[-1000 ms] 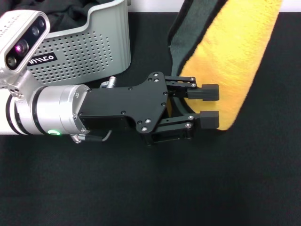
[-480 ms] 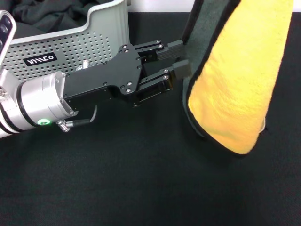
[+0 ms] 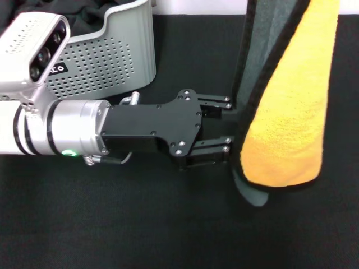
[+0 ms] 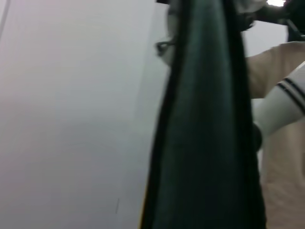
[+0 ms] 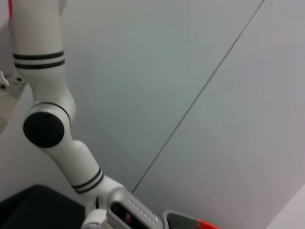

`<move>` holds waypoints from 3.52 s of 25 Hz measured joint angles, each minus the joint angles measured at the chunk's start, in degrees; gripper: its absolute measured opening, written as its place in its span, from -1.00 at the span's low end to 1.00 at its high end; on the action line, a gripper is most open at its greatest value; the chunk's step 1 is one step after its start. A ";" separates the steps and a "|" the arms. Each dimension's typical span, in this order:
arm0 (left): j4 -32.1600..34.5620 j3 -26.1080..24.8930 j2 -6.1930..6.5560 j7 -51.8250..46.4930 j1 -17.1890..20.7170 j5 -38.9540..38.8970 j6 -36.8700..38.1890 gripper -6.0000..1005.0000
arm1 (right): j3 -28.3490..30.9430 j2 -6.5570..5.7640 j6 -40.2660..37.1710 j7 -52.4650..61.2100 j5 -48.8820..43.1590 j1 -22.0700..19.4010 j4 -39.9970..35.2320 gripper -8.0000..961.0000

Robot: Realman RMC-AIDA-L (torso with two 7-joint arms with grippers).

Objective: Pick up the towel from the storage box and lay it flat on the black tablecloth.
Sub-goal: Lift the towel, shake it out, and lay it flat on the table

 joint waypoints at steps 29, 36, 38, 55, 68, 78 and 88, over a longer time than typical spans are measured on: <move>-0.77 -0.55 -0.70 4.38 2.72 -7.46 1.84 -0.20 | 1.79 1.84 -0.58 -4.35 -3.23 -0.90 2.03 -0.92; -2.03 -0.21 -0.72 4.29 2.67 -7.22 1.83 -0.22 | 1.79 2.75 -2.34 -4.37 -5.09 -0.24 2.39 -0.92; -2.12 -0.16 -0.72 4.28 2.63 -7.17 1.93 -0.23 | 1.79 3.12 -2.42 -4.37 -5.80 0.17 2.47 -0.92; -4.41 -0.49 -1.06 5.66 1.38 -9.96 -1.16 -0.28 | 1.69 4.91 -5.58 -4.28 -7.22 2.20 2.10 -0.91; -4.44 -0.22 -1.07 5.73 2.09 -9.70 -1.51 -0.32 | 1.71 4.93 -9.62 -4.28 -7.73 2.36 2.06 -0.91; -5.10 0.43 -1.19 5.73 1.78 -9.77 -1.45 -0.35 | 1.71 5.61 -9.92 -4.31 -7.70 2.34 1.17 -0.91; -5.20 0.49 -1.24 5.48 2.31 -10.15 -1.49 -0.38 | 1.71 5.78 -9.91 -4.36 -7.72 2.00 0.36 -0.91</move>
